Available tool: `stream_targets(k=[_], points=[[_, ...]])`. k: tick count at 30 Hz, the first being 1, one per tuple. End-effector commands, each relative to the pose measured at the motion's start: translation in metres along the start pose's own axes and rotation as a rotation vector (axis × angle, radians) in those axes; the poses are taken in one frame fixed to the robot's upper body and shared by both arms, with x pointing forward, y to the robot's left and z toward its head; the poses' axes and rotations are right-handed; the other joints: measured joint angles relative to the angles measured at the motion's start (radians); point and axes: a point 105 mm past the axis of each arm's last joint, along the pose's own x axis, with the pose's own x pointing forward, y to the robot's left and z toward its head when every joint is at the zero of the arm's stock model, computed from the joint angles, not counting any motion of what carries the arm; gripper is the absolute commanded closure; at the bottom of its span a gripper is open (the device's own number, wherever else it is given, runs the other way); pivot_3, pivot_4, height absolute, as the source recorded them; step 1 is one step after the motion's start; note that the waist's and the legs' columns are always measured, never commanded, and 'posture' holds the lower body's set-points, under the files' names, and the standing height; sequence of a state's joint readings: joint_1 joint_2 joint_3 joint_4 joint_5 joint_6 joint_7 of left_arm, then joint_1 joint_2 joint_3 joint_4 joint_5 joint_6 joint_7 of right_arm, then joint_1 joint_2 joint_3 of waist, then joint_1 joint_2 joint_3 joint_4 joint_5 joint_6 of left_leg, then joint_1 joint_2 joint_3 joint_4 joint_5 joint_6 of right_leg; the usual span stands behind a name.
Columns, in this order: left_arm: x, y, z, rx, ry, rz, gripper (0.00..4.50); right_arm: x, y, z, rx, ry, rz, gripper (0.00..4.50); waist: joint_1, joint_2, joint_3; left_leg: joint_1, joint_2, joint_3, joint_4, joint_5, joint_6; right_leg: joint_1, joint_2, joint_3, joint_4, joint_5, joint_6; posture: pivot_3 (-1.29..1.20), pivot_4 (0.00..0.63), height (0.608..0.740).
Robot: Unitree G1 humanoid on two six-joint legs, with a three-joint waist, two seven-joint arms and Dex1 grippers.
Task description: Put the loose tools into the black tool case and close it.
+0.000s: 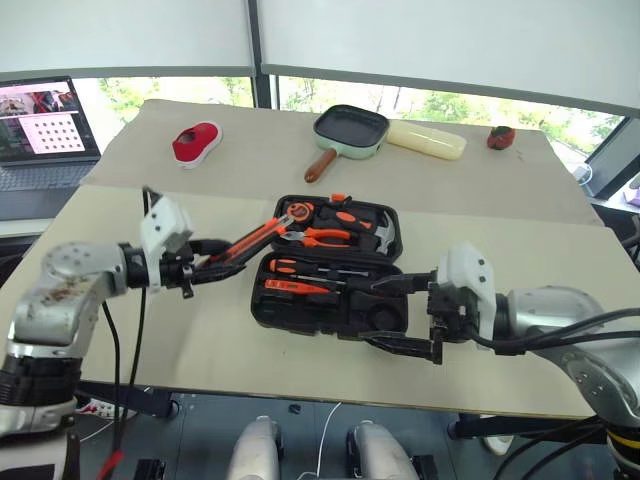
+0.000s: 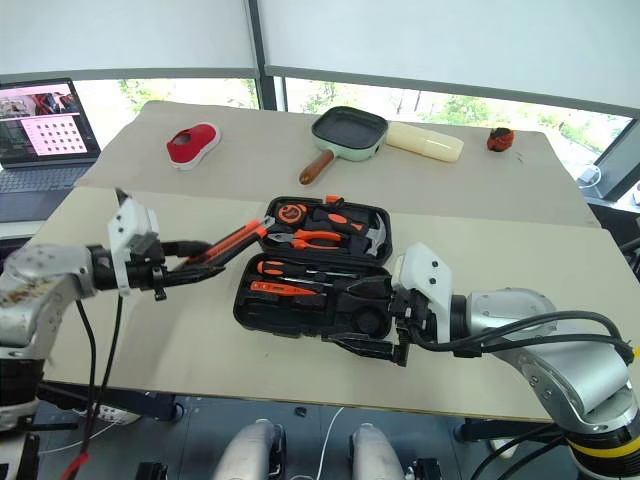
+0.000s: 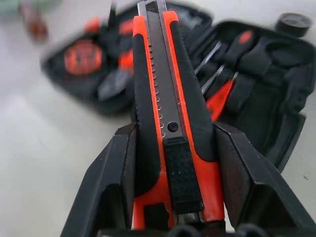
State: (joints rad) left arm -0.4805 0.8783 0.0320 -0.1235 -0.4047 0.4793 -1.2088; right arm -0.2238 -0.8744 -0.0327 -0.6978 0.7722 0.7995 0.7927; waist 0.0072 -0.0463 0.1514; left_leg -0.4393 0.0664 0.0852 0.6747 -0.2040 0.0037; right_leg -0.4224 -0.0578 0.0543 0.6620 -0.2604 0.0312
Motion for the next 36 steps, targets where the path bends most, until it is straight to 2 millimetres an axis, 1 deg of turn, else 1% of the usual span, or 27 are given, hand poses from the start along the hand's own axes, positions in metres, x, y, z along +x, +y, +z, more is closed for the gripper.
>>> stream_targets(k=[1,3,6,8,11,13,16,21,24,26,27,28,31,34,36], points=[[0.024,-0.030,-0.002,0.177,0.081,-0.280,2.72,-0.006,0.003,0.005,-0.017,-0.018,-0.032,0.00,0.001,0.000,0.000,0.000,0.000,0.000,0.000,0.000,0.000,0.000,0.000,0.000,0.000,0.000,0.000,0.00,0.150,0.740],[0.036,-0.034,-0.008,0.240,0.114,-0.375,2.72,-0.006,0.003,0.003,-0.008,-0.021,-0.048,0.00,0.003,0.000,0.000,0.000,0.000,0.000,0.000,0.000,0.000,0.000,0.001,0.000,0.000,0.000,0.000,0.00,0.150,0.740],[0.052,-0.033,-0.014,0.286,0.140,-0.455,2.72,-0.008,0.004,0.000,-0.001,-0.021,-0.072,0.00,0.003,0.000,0.000,0.000,0.000,0.000,0.001,0.000,0.000,-0.001,0.001,0.001,0.000,0.000,0.000,0.00,0.150,0.740],[0.061,-0.030,-0.016,0.305,0.156,-0.486,2.72,-0.009,0.005,-0.001,0.001,-0.020,-0.088,0.00,0.005,0.000,0.000,-0.001,0.000,0.000,0.001,0.000,0.000,0.000,0.002,0.001,0.000,0.000,0.000,0.00,0.150,0.740],[0.070,-0.032,-0.019,0.320,0.168,-0.542,2.72,-0.012,0.007,-0.002,0.007,-0.022,-0.113,0.00,0.003,0.000,0.000,-0.001,0.000,0.000,0.002,0.000,0.000,0.000,0.001,0.001,-0.001,0.000,0.001,0.00,0.150,0.740],[0.077,-0.033,-0.025,0.324,0.182,-0.548,2.72,-0.014,0.009,-0.004,0.012,-0.023,-0.124,0.00,0.003,0.000,0.000,-0.002,0.000,0.000,0.002,0.000,0.001,0.000,0.001,0.001,-0.001,0.000,0.001,0.00,0.150,0.740],[0.081,-0.035,-0.030,0.330,0.185,-0.556,2.72,-0.014,0.012,-0.004,0.015,-0.025,-0.131,0.00,0.000,0.000,0.000,-0.002,0.000,-0.001,0.002,0.000,0.001,0.000,0.002,0.001,-0.001,0.000,0.001,0.00,0.150,0.740],[0.089,-0.035,-0.023,0.320,0.171,-0.546,2.72,-0.013,0.014,-0.003,0.016,-0.028,-0.136,0.00,0.000,0.000,0.000,-0.002,0.000,-0.001,0.002,0.000,0.001,0.000,0.002,0.001,0.000,0.000,0.001,0.00,0.150,0.740],[0.091,-0.036,-0.021,0.306,0.170,-0.549,2.72,-0.013,0.014,-0.003,0.016,-0.028,-0.135,0.00,0.003,0.000,0.000,-0.002,0.000,-0.002,0.002,0.000,0.001,0.001,0.002,0.001,-0.001,0.000,0.002,0.00,0.150,0.740],[0.090,-0.036,-0.017,0.286,0.154,-0.545,1.70,-0.011,0.013,-0.003,0.015,-0.028,-0.133,0.00,0.002,0.000,0.000,-0.002,0.000,-0.002,0.002,0.000,0.001,0.000,0.002,0.001,-0.001,0.000,0.002,0.00,0.150,0.740],[0.089,-0.036,-0.014,0.277,0.144,-0.545,1.50,-0.011,0.013,-0.003,0.014,-0.028,-0.130,0.00,0.002,0.000,0.000,-0.002,0.000,-0.002,0.002,0.000,0.001,0.000,0.002,0.001,0.000,0.000,0.002,0.00,0.150,0.740],[0.087,-0.036,-0.012,0.270,0.137,-0.544,1.06,-0.010,0.013,-0.002,0.013,-0.029,-0.127,0.00,0.002,0.000,0.000,-0.002,0.000,-0.002,0.002,0.000,0.001,0.000,0.002,0.001,0.000,0.000,0.002,0.00,0.150,0.740],[0.080,-0.036,-0.004,0.234,0.110,-0.550,0.03,-0.008,0.012,-0.002,0.013,-0.030,-0.123,0.00,-0.001,0.000,0.000,-0.002,0.000,-0.002,0.002,0.000,0.001,0.000,0.002,0.001,0.000,0.000,0.002,0.00,0.150,0.740],[0.066,-0.034,0.009,0.178,0.063,-0.551,0.03,-0.007,0.011,-0.003,0.015,-0.029,-0.119,0.00,-0.003,0.000,0.000,-0.002,0.000,-0.002,0.002,0.000,0.001,0.000,0.002,0.001,0.000,0.000,0.002,0.00,0.150,0.740],[0.063,-0.030,0.008,0.167,0.059,-0.527,0.03,-0.007,0.011,-0.003,0.018,-0.028,-0.118,0.00,-0.005,0.000,0.000,-0.002,0.000,-0.002,0.002,0.000,0.001,0.000,0.002,0.001,0.000,0.000,0.002,0.00,0.150,0.740]])
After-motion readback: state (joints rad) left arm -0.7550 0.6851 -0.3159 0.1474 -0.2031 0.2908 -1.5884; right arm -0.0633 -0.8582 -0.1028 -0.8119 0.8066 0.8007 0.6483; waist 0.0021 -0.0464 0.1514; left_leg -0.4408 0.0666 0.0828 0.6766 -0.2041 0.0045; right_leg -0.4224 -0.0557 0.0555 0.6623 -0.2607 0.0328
